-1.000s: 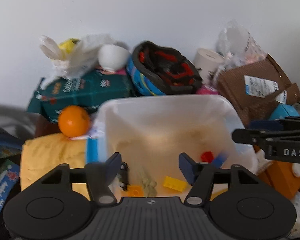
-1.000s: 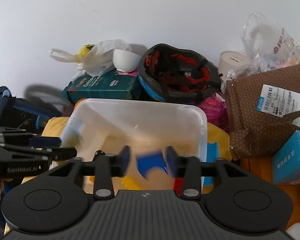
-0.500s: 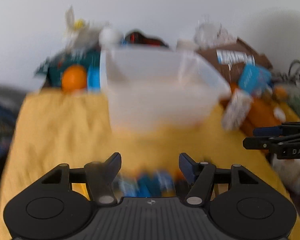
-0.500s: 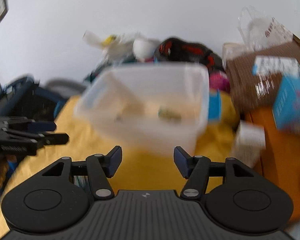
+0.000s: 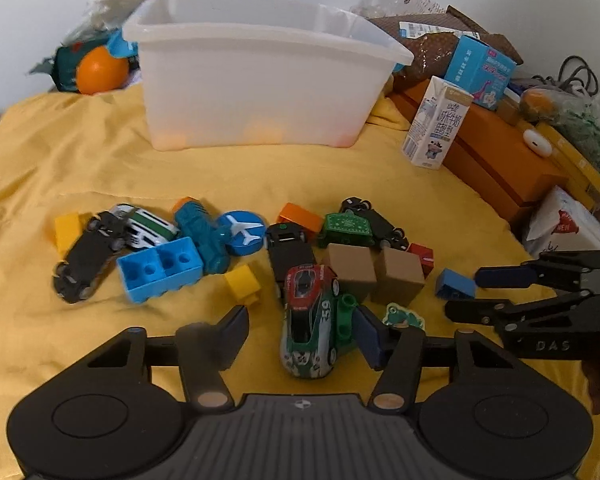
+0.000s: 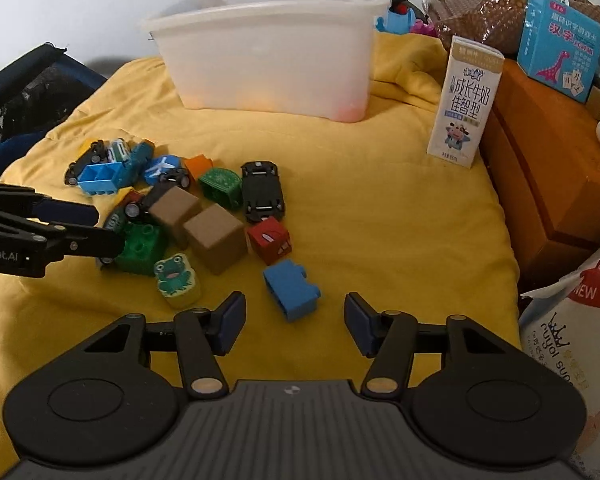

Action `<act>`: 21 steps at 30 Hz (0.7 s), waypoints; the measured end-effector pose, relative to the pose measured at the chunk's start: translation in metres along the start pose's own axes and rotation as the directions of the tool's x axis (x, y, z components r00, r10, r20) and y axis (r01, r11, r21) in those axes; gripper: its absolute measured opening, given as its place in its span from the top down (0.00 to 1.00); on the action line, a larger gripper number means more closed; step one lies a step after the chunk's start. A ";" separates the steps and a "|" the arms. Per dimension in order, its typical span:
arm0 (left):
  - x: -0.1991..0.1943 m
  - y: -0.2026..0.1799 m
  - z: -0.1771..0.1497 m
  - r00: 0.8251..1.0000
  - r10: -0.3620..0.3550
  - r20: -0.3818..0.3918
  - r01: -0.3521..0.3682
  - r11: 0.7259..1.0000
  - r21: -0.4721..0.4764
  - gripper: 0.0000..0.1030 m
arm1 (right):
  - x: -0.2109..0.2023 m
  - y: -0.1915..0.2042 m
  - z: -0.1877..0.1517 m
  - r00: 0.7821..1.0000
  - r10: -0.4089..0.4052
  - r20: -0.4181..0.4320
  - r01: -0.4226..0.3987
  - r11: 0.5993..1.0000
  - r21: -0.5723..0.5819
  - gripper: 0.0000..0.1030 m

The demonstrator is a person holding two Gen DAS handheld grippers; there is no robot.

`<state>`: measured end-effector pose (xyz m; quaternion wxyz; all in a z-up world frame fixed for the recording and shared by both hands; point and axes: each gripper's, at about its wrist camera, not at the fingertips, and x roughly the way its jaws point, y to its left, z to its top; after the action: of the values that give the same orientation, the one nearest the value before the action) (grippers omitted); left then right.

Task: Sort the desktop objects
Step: 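Grasp the green-red race car with the left tool while the right tool grasps a blue block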

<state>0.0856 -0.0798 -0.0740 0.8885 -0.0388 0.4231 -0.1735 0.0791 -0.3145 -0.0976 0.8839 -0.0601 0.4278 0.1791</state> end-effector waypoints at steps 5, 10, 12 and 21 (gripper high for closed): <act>0.006 -0.002 0.003 1.000 -0.031 0.003 0.031 0.999 -0.015 0.68 | 0.010 0.002 0.003 1.000 0.002 -0.007 -0.002 1.000 -0.031 0.44; 0.000 -0.008 0.000 1.000 -0.029 0.007 0.028 0.999 0.026 0.68 | 0.010 0.005 0.001 0.999 0.032 -0.012 -0.032 0.998 -0.055 0.72; -0.004 -0.004 0.000 1.000 -0.019 0.012 0.019 1.000 0.005 0.68 | 0.007 0.006 -0.001 0.999 0.035 -0.013 -0.036 0.997 -0.062 0.72; -0.047 0.016 0.029 0.993 0.023 0.115 -0.020 0.999 -0.032 0.68 | -0.024 0.005 0.010 0.995 0.048 0.090 -0.051 0.998 0.034 0.72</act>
<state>0.0851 -0.0515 -0.0240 0.9125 -0.0578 0.3741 -0.1549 0.0712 -0.3141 -0.0722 0.8983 -0.0253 0.3926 0.1956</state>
